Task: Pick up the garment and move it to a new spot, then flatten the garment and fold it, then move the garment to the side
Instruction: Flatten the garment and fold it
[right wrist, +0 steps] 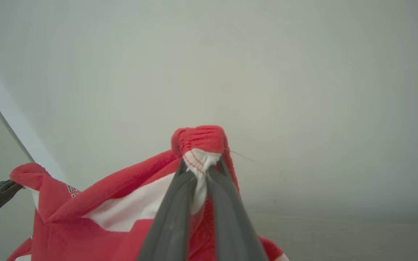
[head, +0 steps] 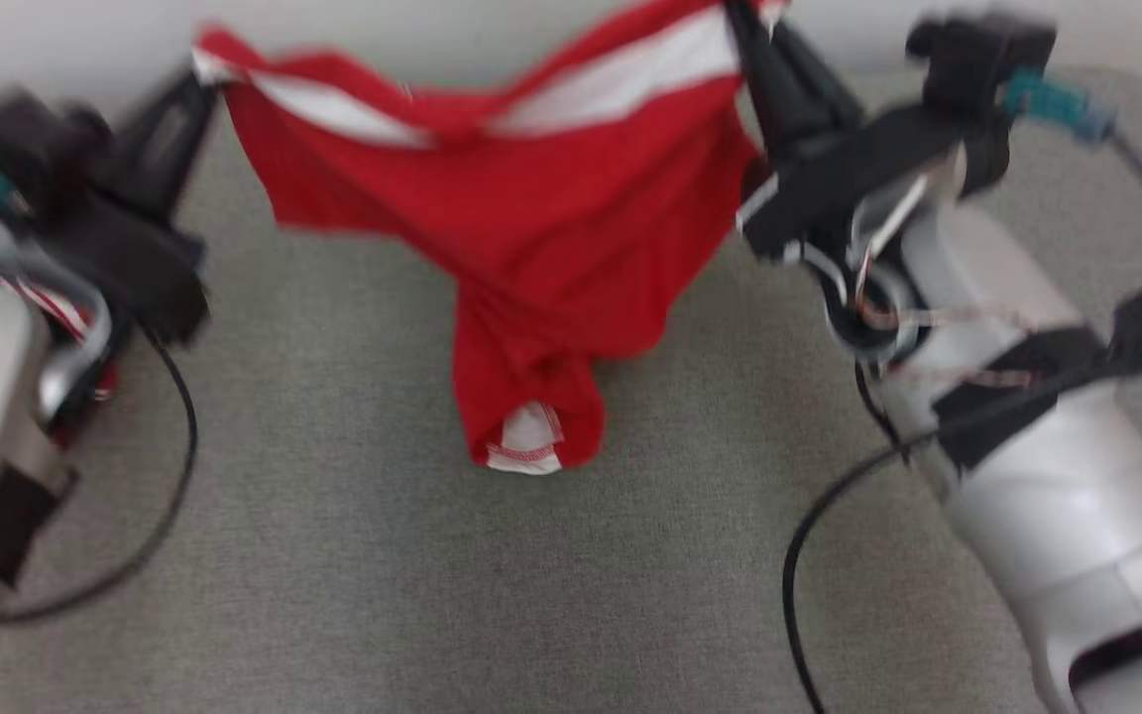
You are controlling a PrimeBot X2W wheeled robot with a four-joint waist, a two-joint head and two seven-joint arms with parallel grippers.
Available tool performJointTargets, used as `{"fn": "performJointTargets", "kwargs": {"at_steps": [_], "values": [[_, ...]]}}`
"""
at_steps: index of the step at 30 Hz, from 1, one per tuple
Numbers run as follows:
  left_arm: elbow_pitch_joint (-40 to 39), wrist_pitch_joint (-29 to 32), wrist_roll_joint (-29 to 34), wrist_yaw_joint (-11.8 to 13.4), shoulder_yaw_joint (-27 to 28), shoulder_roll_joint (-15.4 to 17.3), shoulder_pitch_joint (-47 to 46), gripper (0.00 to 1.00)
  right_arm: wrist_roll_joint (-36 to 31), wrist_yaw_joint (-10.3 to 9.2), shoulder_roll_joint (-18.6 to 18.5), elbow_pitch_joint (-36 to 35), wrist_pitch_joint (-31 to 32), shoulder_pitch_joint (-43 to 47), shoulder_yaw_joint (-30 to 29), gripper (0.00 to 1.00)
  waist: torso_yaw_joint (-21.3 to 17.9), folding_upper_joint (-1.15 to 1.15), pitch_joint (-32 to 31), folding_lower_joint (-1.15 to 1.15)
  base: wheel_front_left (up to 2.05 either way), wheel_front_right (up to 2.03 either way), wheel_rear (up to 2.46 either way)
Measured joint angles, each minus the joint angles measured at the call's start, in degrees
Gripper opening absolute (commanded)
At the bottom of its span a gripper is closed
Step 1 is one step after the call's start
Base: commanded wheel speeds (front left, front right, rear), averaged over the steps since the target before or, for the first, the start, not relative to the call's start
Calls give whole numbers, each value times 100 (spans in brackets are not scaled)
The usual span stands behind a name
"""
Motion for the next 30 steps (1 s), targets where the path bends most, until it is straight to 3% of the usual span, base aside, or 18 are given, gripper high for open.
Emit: {"fn": "performJointTargets", "kwargs": {"at_steps": [7,12,16,23,30], "values": [[842,175,-491,0,-474,289,-1774,0,698,-1,256,1122,236,-1801,48,0,-85,0,557,1,0,0,0],[1439,193,-751,-1,-694,283,-2902,0,1123,0,296,1809,205,-2903,-96,0,-129,1,877,0,0,0,0],[2020,187,-811,-1,-894,272,-3789,0,1096,1,367,2426,65,-3614,-9,0,-229,1,1032,1,0,0,0],[2546,-13,-834,-3,-942,-33,-4442,0,1091,3,352,3181,-245,-4337,-81,0,-286,0,1262,-1,0,0,0],[2900,-319,-808,16,-999,-109,-4535,0,1100,3,446,3244,-463,-4456,167,0,-269,0,1620,-1,0,0,0]]}}
